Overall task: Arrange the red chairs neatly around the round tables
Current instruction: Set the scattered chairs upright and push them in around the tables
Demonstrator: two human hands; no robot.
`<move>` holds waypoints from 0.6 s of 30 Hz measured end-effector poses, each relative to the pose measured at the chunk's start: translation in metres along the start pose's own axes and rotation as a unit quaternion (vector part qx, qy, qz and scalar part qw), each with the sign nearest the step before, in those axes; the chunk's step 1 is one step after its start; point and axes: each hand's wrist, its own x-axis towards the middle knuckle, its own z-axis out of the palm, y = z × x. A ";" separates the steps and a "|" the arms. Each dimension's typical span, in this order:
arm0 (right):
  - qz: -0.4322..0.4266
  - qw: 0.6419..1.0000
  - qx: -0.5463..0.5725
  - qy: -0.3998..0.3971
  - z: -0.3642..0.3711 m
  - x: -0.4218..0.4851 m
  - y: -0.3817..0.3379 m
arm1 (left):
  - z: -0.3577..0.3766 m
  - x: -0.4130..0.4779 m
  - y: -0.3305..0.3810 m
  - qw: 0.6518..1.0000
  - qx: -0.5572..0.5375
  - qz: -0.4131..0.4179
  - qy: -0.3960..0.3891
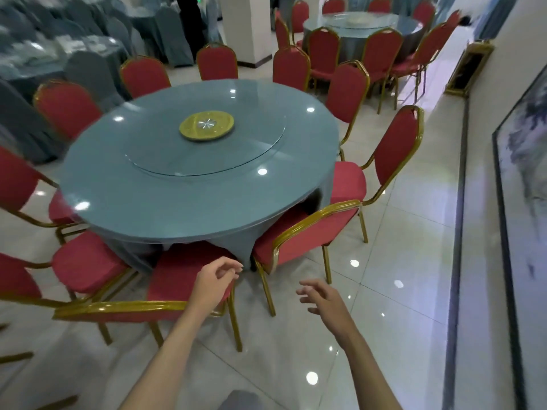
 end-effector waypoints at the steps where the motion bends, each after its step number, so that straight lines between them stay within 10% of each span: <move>1: -0.003 1.000 0.006 0.000 -0.010 0.005 0.000 | 0.007 0.004 0.006 1.000 -0.006 -0.004 0.005; 18: -0.072 0.996 -0.033 -0.037 -0.099 0.196 -0.073 | 0.118 0.160 0.033 0.996 -0.053 -0.065 0.017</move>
